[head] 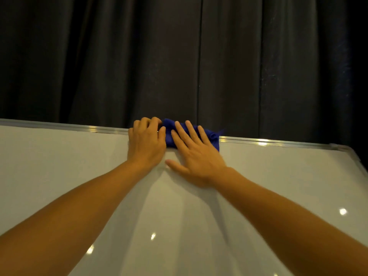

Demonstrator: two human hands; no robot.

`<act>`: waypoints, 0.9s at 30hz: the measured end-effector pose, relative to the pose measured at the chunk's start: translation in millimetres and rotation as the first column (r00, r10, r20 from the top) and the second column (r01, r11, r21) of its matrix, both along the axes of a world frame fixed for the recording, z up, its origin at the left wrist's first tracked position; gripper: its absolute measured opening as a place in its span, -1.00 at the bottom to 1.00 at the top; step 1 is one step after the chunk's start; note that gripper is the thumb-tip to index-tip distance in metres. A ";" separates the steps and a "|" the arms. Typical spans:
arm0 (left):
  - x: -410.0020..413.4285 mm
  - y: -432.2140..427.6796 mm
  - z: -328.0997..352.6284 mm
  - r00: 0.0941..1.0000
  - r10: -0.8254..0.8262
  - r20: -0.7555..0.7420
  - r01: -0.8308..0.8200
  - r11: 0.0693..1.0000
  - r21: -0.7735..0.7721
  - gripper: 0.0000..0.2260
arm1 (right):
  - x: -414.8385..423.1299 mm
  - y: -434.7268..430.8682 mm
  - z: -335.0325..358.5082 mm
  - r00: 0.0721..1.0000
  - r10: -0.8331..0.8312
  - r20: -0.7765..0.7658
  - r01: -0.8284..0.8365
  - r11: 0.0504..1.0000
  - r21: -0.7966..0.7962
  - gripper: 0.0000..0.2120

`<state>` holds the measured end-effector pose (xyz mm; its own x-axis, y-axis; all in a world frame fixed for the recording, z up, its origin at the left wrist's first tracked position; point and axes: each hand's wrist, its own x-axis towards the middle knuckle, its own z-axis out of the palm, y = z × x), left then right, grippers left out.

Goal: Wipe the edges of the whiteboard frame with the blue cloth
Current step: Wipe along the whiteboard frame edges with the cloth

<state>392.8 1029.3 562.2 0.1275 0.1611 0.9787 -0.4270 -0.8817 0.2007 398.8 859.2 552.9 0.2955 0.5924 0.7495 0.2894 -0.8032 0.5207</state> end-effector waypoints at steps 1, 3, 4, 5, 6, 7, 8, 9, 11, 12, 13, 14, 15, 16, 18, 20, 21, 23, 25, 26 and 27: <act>-0.1 2.2 -2.5 1.000 0.012 0.000 -0.012 1.000 0.018 -0.79 | 1.6 -17.4 7.9 0.999 -0.028 0.026 0.031 0.996 -0.085 -0.21; -0.6 4.6 -8.9 1.000 0.012 -0.028 -0.011 0.999 0.052 -0.75 | 4.9 -57.6 23.7 0.994 -0.096 0.050 0.103 0.983 -0.152 -0.21; -0.7 4.4 -12.1 0.998 0.026 -0.054 -0.021 0.997 0.080 -0.71 | 5.7 -76.7 29.5 0.990 -0.132 0.041 0.136 0.984 -0.118 -0.22; -0.9 3.3 -15.2 0.995 0.057 -0.080 -0.047 0.992 0.114 -0.67 | 5.3 -91.3 32.6 0.986 -0.167 0.002 0.167 0.985 -0.038 -0.22; -1.3 2.2 -17.9 0.990 0.096 -0.101 -0.080 0.986 0.146 -0.63 | 4.5 -97.9 33.3 0.979 -0.190 -0.070 0.196 0.977 0.087 -0.20; -2.3 0.8 -19.9 0.984 0.132 -0.122 -0.111 0.980 0.167 -0.58 | 4.1 -95.7 33.1 0.969 -0.194 -0.152 0.225 0.947 0.231 -0.18; -4.4 -1.0 -21.0 0.975 0.165 -0.151 -0.138 0.974 0.178 -0.53 | 3.4 -85.3 32.5 0.960 -0.177 -0.217 0.246 0.902 0.353 -0.15; -6.6 -2.8 -21.2 0.963 0.195 -0.187 -0.160 0.970 0.183 -0.46 | 2.5 -68.2 29.6 0.957 -0.140 -0.254 0.242 0.868 0.434 -0.14; -8.3 -5.6 -20.7 0.928 0.260 -0.267 -0.210 0.957 0.200 -0.32 | 1.3 -24.4 16.2 0.969 -0.051 -0.242 0.163 0.870 0.466 -0.11; -8.6 -6.9 -21.3 0.907 0.289 -0.306 -0.229 0.949 0.215 -0.25 | -0.3 -4.2 6.7 0.973 0.004 -0.229 0.100 0.892 0.441 -0.09; -8.5 -6.8 -22.0 0.888 0.308 -0.341 -0.239 0.943 0.230 -0.18 | -2.5 11.1 -2.0 0.972 0.064 -0.225 0.035 0.911 0.411 -0.08; -8.8 -5.6 -23.0 0.873 0.319 -0.369 -0.242 0.940 0.240 -0.13 | -5.4 17.6 -8.4 0.969 0.110 -0.223 -0.017 0.924 0.381 -0.09; -8.9 -3.7 -24.4 0.863 0.328 -0.385 -0.245 0.937 0.248 -0.09 | -6.9 14.7 -11.0 0.965 0.141 -0.221 -0.058 0.937 0.344 -0.13; -9.3 -0.7 -27.0 0.858 0.333 -0.392 -0.247 0.935 0.252 -0.07 | -7.3 3.9 -10.4 0.963 0.152 -0.221 -0.085 0.954 0.286 -0.18; -10.0 6.0 -32.9 0.865 0.327 -0.380 -0.241 0.936 0.257 -0.08 | -8.4 -32.4 -7.9 0.982 0.073 -0.172 -0.049 0.989 0.138 -0.28; -8.6 11.0 -39.2 0.873 0.324 -0.364 -0.231 0.933 0.278 -0.10 | -6.7 -76.2 -6.5 0.989 -0.055 -0.139 0.073 0.989 0.129 -0.33; -8.5 11.7 -43.4 0.880 0.319 -0.352 -0.223 0.932 0.286 -0.11 | -8.0 -95.1 -6.0 0.979 -0.106 -0.174 0.141 0.968 0.206 -0.35; -8.1 10.0 -50.8 0.890 0.322 -0.323 -0.231 0.929 0.290 -0.12 | -5.5 -111.9 -8.7 0.953 -0.091 -0.289 0.223 0.856 0.465 -0.36; -8.9 6.9 -57.8 0.888 0.317 -0.332 -0.230 0.933 0.275 -0.11 | -1.5 -96.9 -12.9 0.945 -0.083 -0.317 0.279 0.710 0.647 -0.32; -9.0 5.8 -60.6 0.886 0.320 -0.336 -0.235 0.934 0.270 -0.11 | -0.5 -80.4 -14.7 0.948 -0.075 -0.308 0.280 0.655 0.702 -0.28; -8.3 4.8 -62.5 0.885 0.325 -0.334 -0.245 0.934 0.260 -0.11 | -0.3 -61.0 -15.9 0.957 -0.047 -0.288 0.252 0.628 0.736 -0.26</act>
